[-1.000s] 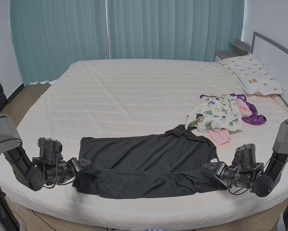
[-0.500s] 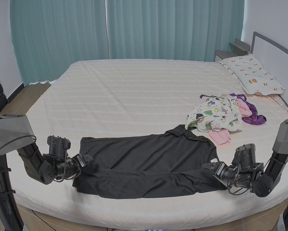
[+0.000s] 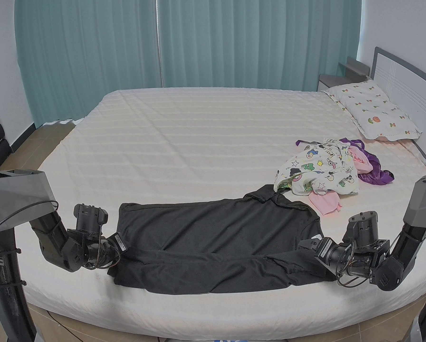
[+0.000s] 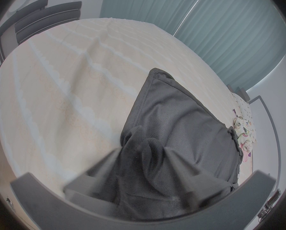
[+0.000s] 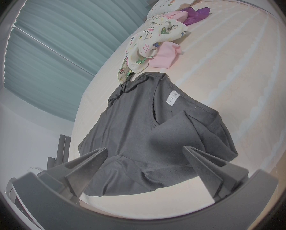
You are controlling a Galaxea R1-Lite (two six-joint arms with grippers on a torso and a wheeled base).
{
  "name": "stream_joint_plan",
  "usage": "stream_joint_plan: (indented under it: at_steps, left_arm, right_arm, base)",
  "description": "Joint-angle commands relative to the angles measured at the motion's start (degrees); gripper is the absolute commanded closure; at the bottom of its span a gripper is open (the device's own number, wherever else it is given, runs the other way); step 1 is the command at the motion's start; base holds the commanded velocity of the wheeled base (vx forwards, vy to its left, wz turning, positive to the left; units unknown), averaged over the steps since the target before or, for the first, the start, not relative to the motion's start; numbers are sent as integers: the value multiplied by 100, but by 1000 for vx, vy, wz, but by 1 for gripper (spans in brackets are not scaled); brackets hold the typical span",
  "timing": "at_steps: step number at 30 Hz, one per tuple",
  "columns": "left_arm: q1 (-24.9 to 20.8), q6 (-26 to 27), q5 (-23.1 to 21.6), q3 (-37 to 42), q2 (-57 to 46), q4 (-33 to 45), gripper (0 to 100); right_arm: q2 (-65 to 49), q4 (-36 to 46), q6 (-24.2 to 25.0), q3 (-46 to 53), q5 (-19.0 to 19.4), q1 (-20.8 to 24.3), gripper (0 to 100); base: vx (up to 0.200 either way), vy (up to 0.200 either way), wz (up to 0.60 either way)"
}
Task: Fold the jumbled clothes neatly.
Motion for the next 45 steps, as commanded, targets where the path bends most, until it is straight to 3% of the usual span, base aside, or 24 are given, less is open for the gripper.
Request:
stream_joint_plan:
  at_steps: [1,13,22,24,28,34,35,45]
  left_arm:
    - [7,-33,289,1,-395,-5,100]
    - [-81,-60,377,72,-1292,839,100]
    - [-107,-69,351,204,-1283,839,100]
    - [-116,-69,351,256,-1292,839,100]
    - [-151,-156,351,274,-1292,830,100]
    - [-160,-183,342,291,-1292,830,100]
    - [-151,-183,342,291,-1283,830,100]
    - [-151,-192,342,291,-1283,830,100]
  right_arm:
    - [-63,80,-18,-278,-24,23,0]
    - [113,414,-413,-709,-42,-223,0]
    - [377,519,-1521,-911,283,-935,0]
    - [526,519,-1811,-955,512,-1102,0]
    - [649,589,-1890,-1060,890,-1146,0]
    - [675,1011,-1960,-1210,1004,-1146,0]
    - [728,1240,-1960,-1298,1197,-1146,0]
    - [930,1460,-2013,-1447,1171,-970,0]
  base:
    - [0,0,0]
    - [0,0,0]
    - [0,0,0]
    - [0,0,0]
    - [0,0,0]
    - [0,0,0]
    - [0,0,0]
    - [0,0,0]
